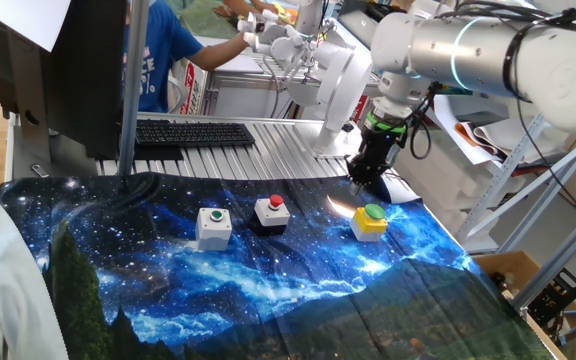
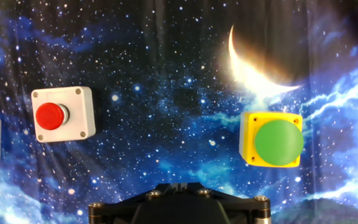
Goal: Press three buttons from left to right in sequence
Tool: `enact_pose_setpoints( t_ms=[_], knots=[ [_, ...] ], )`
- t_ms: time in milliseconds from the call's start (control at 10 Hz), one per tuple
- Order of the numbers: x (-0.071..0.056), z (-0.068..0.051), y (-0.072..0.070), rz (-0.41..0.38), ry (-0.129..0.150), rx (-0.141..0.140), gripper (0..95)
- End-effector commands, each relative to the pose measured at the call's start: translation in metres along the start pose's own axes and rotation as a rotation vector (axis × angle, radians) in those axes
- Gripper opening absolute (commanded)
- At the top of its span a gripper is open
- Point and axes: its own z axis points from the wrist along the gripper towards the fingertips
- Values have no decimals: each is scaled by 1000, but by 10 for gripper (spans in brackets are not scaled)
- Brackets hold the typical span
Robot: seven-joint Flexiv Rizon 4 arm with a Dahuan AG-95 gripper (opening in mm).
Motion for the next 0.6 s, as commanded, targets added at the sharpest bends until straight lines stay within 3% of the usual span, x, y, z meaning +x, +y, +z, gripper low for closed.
enact_pose_setpoints(
  t_ms=[100,500,600],
  knots=[
    [-1,0,0,48,-14,-4,0],
    [-1,0,0,133,-38,7,0],
    [-1,0,0,191,-61,15,0]
  ],
)
